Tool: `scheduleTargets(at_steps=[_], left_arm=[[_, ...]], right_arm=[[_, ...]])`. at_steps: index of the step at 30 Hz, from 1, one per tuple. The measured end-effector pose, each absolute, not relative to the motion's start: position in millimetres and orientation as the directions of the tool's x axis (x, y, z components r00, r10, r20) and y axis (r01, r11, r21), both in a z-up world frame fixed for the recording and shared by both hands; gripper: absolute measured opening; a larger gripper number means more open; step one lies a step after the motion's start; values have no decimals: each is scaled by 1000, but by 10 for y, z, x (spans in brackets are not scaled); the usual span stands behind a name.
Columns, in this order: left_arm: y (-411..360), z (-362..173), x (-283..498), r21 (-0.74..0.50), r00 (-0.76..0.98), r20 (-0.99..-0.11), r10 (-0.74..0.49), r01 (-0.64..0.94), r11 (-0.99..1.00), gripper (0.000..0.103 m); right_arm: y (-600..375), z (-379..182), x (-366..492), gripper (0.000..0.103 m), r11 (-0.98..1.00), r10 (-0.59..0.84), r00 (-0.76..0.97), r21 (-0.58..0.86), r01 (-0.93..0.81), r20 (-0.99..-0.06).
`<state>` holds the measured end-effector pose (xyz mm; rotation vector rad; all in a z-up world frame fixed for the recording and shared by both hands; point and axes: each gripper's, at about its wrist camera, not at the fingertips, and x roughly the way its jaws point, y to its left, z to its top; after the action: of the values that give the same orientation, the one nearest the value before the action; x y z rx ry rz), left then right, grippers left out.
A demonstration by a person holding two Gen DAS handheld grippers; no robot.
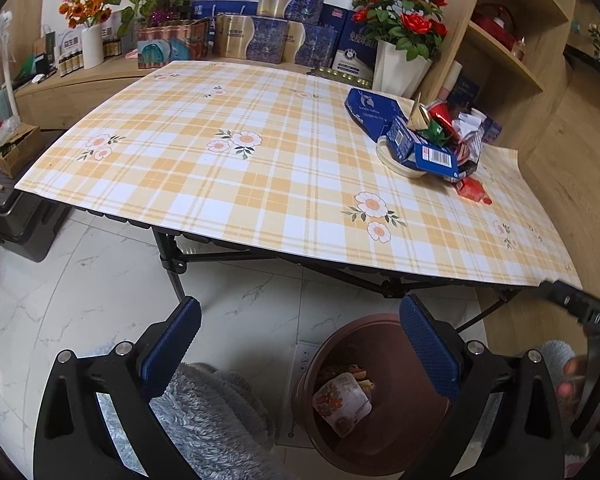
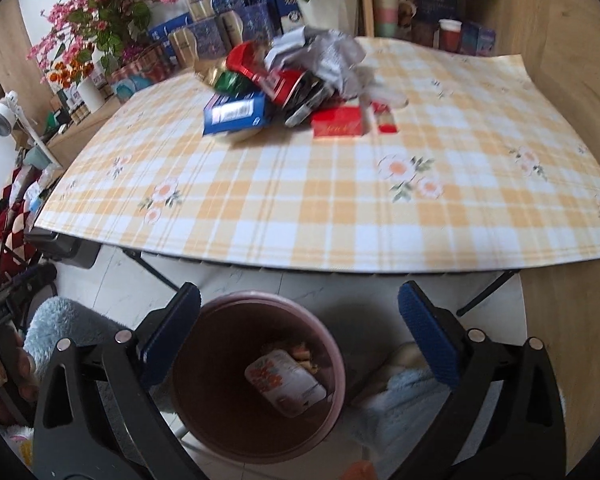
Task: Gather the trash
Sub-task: 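Move both tools back to the trash pile on the table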
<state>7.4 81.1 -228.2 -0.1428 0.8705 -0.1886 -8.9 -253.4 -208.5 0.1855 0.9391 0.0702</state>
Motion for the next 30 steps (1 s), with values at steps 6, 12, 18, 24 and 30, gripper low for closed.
scheduleTargets(at_steps=[6, 12, 18, 24, 30], left_arm=[[743, -2253, 190, -196, 597, -768, -231, 123, 973, 97], [611, -2107, 401, -207, 585, -767, -264, 163, 965, 94], [343, -1864, 893, -289, 585, -728, -357, 211, 934, 76], [76, -1612, 1486, -389, 573, -684, -450, 235, 891, 54], [-23, -1473, 1719, -384, 574, -661, -484, 295, 875, 50]], right_arm=[[-2725, -2067, -14, 97, 979, 133, 598, 200, 47, -790], [-2828, -2046, 124, 97, 984, 103, 597, 168, 53, -796], [-2894, -2062, 324, 97, 982, 113, 587, 179, 56, -802], [-2791, -1954, 588, 94, 995, 96, 623, 88, -44, -777], [-2619, -1822, 980, 62, 978, 185, 606, 84, -191, -774]])
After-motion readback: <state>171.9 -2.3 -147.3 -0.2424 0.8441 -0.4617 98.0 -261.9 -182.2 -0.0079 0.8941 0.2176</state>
